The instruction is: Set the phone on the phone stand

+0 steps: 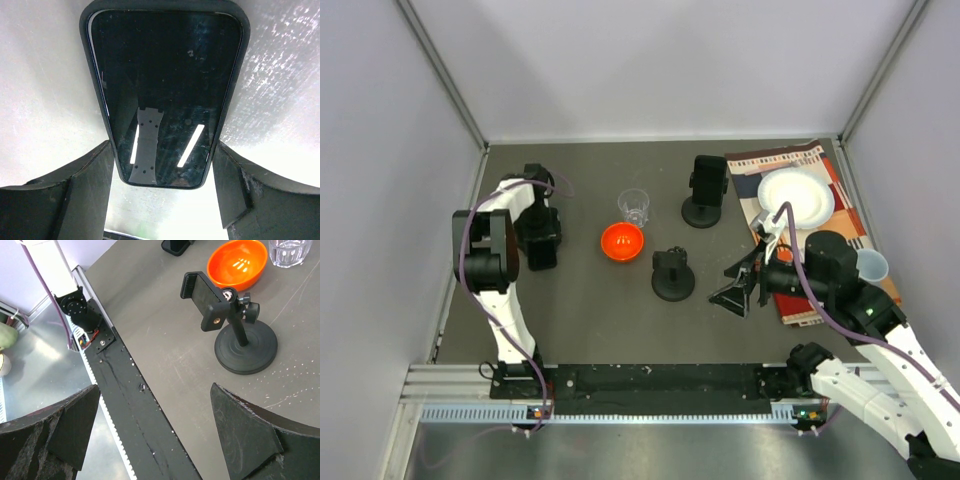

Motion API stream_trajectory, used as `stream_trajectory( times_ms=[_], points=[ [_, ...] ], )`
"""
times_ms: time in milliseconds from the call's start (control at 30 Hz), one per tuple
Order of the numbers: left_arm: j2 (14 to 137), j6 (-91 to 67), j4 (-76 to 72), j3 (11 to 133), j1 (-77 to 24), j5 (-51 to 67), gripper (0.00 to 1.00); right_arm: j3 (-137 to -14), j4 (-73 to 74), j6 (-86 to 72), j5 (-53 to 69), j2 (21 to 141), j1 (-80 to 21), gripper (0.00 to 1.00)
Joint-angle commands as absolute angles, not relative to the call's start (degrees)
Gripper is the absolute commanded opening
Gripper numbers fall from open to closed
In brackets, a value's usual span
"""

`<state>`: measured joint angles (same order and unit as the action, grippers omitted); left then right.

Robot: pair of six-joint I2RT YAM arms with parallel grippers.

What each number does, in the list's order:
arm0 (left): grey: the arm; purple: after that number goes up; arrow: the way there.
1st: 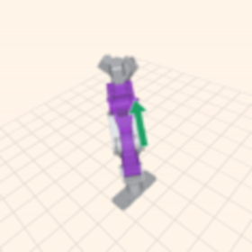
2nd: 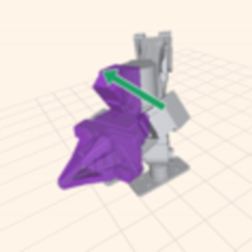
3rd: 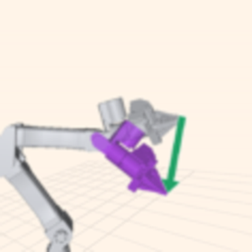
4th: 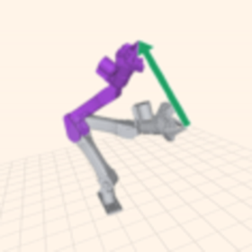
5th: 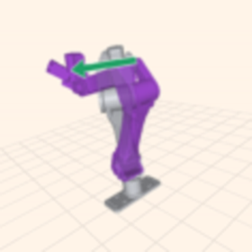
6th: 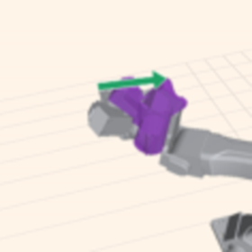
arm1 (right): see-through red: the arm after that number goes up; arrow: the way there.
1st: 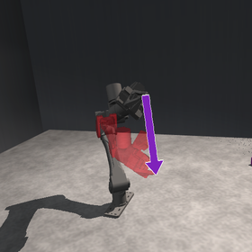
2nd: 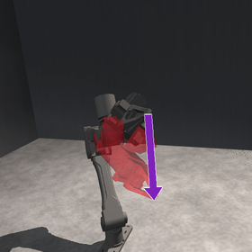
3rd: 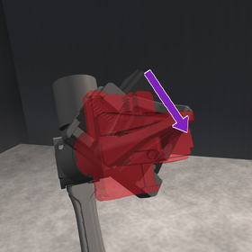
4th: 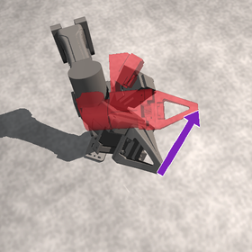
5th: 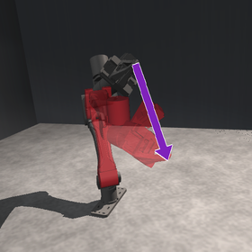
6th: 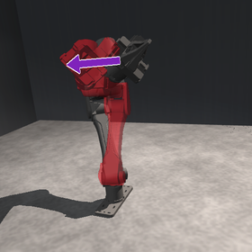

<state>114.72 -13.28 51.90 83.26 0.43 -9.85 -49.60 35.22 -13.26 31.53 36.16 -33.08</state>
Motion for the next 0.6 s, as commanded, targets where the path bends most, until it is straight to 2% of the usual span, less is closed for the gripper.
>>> stream_trajectory(
  times_ms=[0,67,100,200,300,500,567],
  points=[
    [115.22,-13.8,52.03,80.51,0.18,-8.36,0.2,-52.21,33.22,-13.1,31.9,36.39,-32.52,0.92],
    [115.66,-13.71,51.77,80.07,0.18,-7.56,0.4,-52.03,33.31,-12.92,31.91,36.47,-32.52,0.92],
    [115.58,-13.28,51.16,79.89,0.18,-7.56,0.61,-52.03,33.31,-12.92,31.9,36.39,-32.52,0.92],
    [115.58,-12.57,50.8,80.42,0.18,-7.64,0.94,-51.94,33.31,-12.92,31.73,35.95,-32.52,0.92],
    [116.36,-12.3,51.32,82.61,0.26,-8.43,0.99,-51.85,33.4,-12.92,31.64,35.86,-32.43,0.92],
    [120.58,-12.57,54.05,89.47,0.18,-9.75,0.98,-51.86,33.22,-12.83,31.03,35.77,-32.52,0.93],
    [121.55,-12.66,54.84,90.7,0.18,-10.46,0.95,-51.86,33.4,-12.92,30.94,35.68,-32.52,0.92]
  ],
)
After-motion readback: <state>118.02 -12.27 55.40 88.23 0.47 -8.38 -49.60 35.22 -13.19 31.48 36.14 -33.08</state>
